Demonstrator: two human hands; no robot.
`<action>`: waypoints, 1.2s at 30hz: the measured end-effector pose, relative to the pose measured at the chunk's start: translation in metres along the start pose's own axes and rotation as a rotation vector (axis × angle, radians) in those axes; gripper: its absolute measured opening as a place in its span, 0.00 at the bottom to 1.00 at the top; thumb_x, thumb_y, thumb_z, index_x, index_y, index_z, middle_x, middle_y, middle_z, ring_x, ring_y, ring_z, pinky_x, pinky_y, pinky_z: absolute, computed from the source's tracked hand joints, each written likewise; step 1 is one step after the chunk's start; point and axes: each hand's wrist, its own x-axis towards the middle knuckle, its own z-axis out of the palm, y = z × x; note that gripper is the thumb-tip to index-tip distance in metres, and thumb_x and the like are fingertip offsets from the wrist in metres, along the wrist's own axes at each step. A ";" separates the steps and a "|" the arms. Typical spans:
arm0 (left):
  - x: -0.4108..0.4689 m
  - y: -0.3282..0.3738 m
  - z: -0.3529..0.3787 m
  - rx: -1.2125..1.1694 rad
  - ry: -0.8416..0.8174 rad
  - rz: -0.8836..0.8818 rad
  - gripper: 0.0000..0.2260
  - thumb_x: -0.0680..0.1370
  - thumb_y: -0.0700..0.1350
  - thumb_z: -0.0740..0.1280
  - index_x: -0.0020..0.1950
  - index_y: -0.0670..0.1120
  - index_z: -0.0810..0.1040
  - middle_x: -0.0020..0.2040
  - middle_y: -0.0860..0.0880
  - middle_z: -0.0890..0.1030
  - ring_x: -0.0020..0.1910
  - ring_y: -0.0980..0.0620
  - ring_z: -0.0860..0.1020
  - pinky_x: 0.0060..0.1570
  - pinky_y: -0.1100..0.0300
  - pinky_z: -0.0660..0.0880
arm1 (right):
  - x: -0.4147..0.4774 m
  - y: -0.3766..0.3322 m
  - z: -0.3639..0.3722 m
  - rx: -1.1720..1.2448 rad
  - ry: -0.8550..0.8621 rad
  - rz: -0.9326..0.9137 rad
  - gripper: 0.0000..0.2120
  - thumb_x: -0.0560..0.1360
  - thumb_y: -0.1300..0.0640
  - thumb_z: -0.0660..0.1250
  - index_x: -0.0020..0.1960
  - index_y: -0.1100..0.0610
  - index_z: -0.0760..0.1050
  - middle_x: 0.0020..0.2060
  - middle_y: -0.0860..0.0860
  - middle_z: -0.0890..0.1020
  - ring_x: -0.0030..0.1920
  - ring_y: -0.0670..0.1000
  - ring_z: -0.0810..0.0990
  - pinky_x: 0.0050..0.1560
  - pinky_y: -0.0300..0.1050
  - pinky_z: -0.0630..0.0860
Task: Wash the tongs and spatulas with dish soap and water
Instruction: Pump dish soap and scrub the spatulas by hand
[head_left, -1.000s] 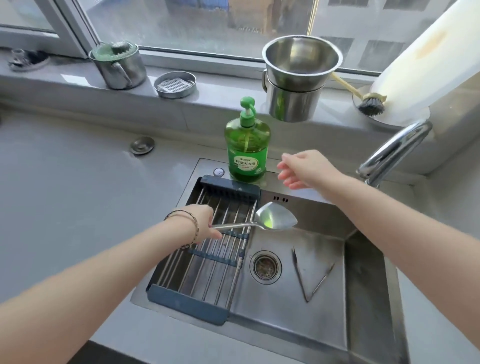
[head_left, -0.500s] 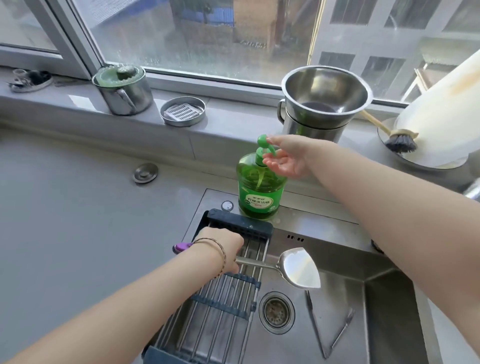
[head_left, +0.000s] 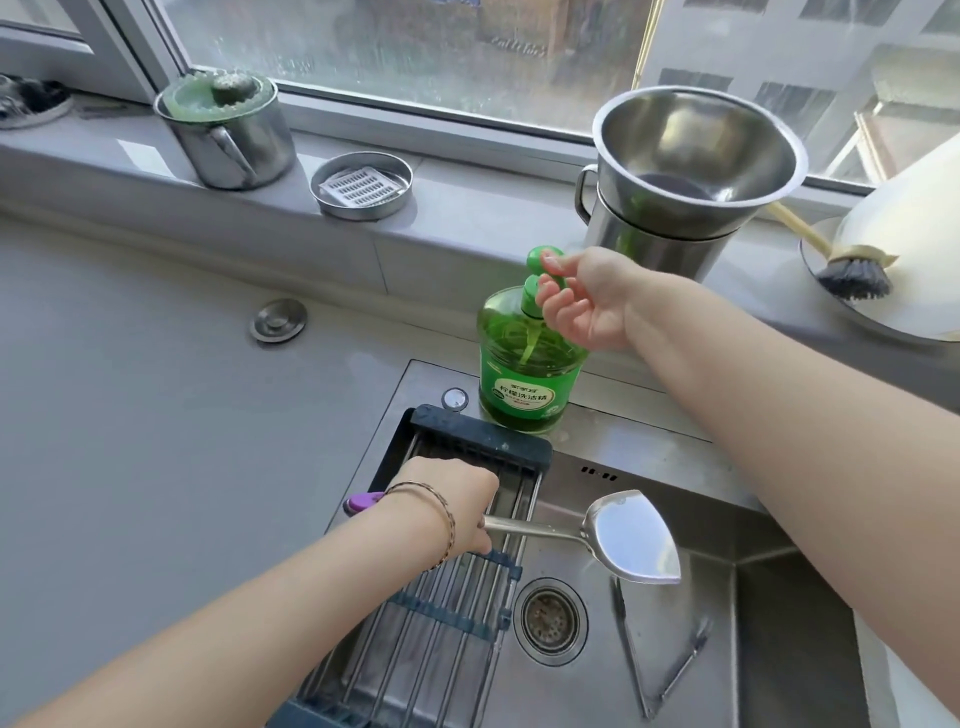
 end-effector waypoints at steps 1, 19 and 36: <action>0.000 0.000 0.000 -0.011 0.002 -0.001 0.10 0.75 0.53 0.64 0.50 0.48 0.72 0.44 0.48 0.79 0.46 0.47 0.79 0.47 0.55 0.76 | 0.001 0.001 -0.001 0.001 -0.005 0.008 0.20 0.80 0.51 0.56 0.32 0.58 0.66 0.18 0.49 0.68 0.14 0.42 0.65 0.12 0.29 0.58; -0.038 0.014 -0.002 -0.209 0.108 -0.082 0.06 0.72 0.49 0.69 0.40 0.49 0.75 0.34 0.52 0.74 0.35 0.51 0.76 0.39 0.59 0.77 | -0.060 0.114 -0.020 0.059 0.166 -0.355 0.19 0.82 0.56 0.52 0.42 0.64 0.74 0.37 0.58 0.80 0.31 0.51 0.82 0.31 0.37 0.80; -0.090 0.091 0.022 -0.501 0.279 0.030 0.06 0.70 0.45 0.68 0.34 0.46 0.77 0.31 0.48 0.76 0.40 0.45 0.80 0.41 0.57 0.79 | -0.123 0.277 -0.080 -1.579 0.309 -1.058 0.43 0.73 0.29 0.39 0.70 0.64 0.60 0.66 0.58 0.71 0.69 0.55 0.61 0.71 0.51 0.49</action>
